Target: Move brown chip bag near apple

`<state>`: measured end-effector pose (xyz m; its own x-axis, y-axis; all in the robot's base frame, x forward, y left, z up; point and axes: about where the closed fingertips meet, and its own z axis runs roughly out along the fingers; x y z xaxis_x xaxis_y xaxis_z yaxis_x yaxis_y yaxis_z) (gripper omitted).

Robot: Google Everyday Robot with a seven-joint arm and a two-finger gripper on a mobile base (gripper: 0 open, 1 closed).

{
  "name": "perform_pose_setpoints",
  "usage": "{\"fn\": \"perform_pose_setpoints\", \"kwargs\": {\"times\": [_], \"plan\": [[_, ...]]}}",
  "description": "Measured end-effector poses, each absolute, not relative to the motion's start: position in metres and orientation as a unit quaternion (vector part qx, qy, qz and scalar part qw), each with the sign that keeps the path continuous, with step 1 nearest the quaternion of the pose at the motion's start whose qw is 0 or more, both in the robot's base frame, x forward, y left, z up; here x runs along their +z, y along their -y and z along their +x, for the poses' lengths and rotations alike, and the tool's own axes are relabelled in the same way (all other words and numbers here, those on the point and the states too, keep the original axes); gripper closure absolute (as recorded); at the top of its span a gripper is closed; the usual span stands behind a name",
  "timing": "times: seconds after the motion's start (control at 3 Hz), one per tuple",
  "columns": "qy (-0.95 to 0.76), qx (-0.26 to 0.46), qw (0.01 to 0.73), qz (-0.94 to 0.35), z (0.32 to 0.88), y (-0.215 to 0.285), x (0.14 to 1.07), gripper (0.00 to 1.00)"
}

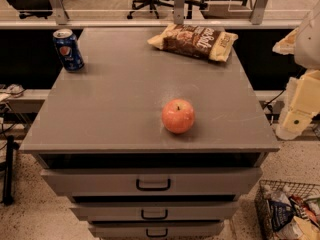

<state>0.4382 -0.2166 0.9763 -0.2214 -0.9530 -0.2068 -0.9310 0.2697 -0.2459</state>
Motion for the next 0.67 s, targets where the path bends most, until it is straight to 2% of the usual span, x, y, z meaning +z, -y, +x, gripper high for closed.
{"fn": "perform_pose_setpoints", "kwargs": {"times": [0.67], "plan": [[-0.778, -0.031, 0.185, -0.600, 0.458, 0.211, 0.976, 0.00]]}}
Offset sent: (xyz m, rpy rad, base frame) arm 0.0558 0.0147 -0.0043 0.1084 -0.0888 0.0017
